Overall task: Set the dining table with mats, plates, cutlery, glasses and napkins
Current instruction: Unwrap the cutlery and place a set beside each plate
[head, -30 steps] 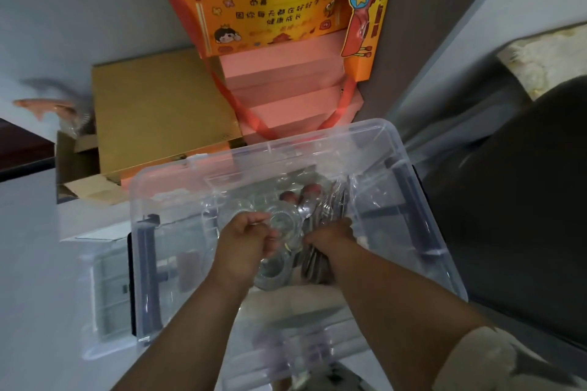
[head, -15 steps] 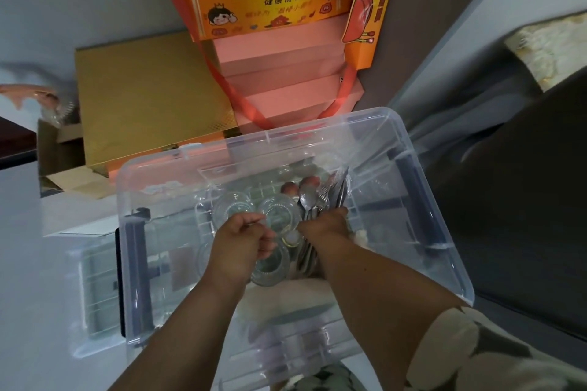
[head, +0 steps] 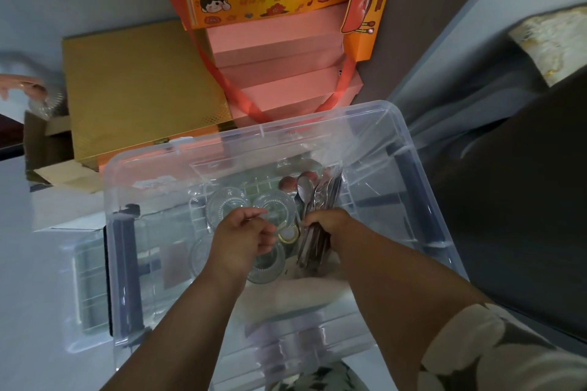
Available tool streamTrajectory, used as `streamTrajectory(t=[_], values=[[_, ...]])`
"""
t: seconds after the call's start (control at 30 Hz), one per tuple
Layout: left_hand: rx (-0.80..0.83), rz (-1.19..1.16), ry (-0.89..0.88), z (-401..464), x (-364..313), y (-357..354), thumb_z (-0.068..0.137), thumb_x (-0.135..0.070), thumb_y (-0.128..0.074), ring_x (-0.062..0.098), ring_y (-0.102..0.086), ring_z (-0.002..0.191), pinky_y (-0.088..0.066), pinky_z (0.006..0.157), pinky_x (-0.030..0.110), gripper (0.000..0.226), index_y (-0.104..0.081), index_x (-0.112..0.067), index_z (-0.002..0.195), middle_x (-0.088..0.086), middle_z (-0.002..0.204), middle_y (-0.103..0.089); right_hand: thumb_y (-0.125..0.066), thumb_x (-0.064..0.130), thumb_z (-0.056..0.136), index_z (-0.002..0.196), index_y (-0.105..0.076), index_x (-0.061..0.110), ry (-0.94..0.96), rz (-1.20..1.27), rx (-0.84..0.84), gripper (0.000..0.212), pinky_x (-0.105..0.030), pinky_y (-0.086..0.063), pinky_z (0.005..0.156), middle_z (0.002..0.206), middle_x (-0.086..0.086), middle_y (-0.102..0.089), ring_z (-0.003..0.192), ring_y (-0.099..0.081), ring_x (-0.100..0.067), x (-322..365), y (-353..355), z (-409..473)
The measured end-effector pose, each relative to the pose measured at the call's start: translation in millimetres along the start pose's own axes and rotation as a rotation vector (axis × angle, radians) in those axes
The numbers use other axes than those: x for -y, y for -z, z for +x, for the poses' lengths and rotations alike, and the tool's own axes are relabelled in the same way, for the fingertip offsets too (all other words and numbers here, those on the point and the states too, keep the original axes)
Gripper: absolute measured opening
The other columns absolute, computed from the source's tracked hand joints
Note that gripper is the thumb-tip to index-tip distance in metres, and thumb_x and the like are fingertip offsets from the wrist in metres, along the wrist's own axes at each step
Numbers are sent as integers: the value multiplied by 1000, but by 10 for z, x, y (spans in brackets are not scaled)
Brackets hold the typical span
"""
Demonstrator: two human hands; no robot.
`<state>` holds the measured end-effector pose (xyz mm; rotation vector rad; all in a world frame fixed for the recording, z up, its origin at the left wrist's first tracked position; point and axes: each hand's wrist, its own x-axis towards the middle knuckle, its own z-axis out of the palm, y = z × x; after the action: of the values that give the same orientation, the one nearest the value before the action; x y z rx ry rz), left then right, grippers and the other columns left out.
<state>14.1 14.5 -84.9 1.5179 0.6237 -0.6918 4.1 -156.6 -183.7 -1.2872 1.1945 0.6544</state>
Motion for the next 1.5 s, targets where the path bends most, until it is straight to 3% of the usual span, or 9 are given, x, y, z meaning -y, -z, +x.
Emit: streamTrajectory(t=[0.23, 0.33, 0.47, 0.57, 0.73, 0.8, 0.97, 1.3, 1.5], values=[[-4, 6, 11, 52, 39, -57, 93, -1, -53, 19, -60, 58, -49, 58, 29, 13, -61, -10, 95, 10, 71, -66, -74, -1, 70, 87, -68, -2, -85, 17, 202, 19, -47, -54, 89, 94, -20, -69, 85, -68, -34, 4, 99, 83], [2, 9, 6, 47, 28, -72, 94, -2, -53, 17, -60, 56, -49, 56, 28, 12, -62, -11, 94, 9, 71, -66, -72, -1, 75, 86, -67, 0, -98, 36, 301, 12, -43, -54, 90, 82, -14, -69, 78, -67, -29, -12, 64, 80], [1, 8, 6, 48, 40, -60, 94, -1, -52, 17, -60, 54, -49, 56, 27, 14, -61, -11, 93, 9, 70, -66, -66, 1, 82, 78, -64, 1, -123, 75, 360, 4, -36, -54, 76, 64, -8, -67, 63, -65, -23, -22, 46, 81], [4, 8, 8, 48, 48, -71, 94, 0, -52, 17, -60, 55, -49, 57, 28, 14, -61, -11, 92, 9, 69, -66, -66, 5, 83, 81, -64, 2, -150, 107, 385, 3, -37, -52, 77, 68, -8, -67, 68, -66, -25, -12, 90, 86], [8, 15, 17, 46, 58, -115, 95, -6, -54, 18, -59, 58, -51, 61, 29, 10, -61, -11, 92, 8, 68, -66, -70, 12, 77, 89, -66, 5, -170, 166, 462, 15, -42, -48, 93, 86, -10, -70, 85, -66, -28, -9, 55, 88], [10, 26, 17, 49, 67, -124, 96, -7, -54, 17, -59, 57, -51, 61, 29, 9, -61, -11, 94, 8, 70, -66, -65, 12, 83, 83, -65, 6, -167, 195, 443, 6, -38, -50, 86, 77, -9, -69, 75, -66, -26, -11, 14, 76], [14, 65, 32, 72, 88, -150, 96, -5, -51, 19, -60, 60, -50, 64, 32, 11, -61, -11, 95, 9, 74, -66, -60, 6, 85, 74, -62, 4, -168, 261, 352, 11, -29, -49, 66, 68, -8, -63, 65, -61, -23, -47, -45, 30], [44, 224, 85, 86, 158, -341, 93, 4, -50, 19, -55, 67, -48, 65, 27, 16, -58, -7, 84, 10, 75, -59, -53, 3, 79, 64, -53, 5, -146, 258, 123, 16, -29, -45, 63, 62, -7, -51, 57, -52, -23, -14, 81, -170], [148, 311, 85, -125, 22, -553, 92, 2, -52, 22, -55, 73, -47, 68, 28, 24, -58, -12, 74, 13, 77, -58, -48, 3, 82, 61, -53, 4, -128, 269, 120, 22, -30, -45, 61, 56, -9, -52, 56, -52, -25, 104, 214, -450]])
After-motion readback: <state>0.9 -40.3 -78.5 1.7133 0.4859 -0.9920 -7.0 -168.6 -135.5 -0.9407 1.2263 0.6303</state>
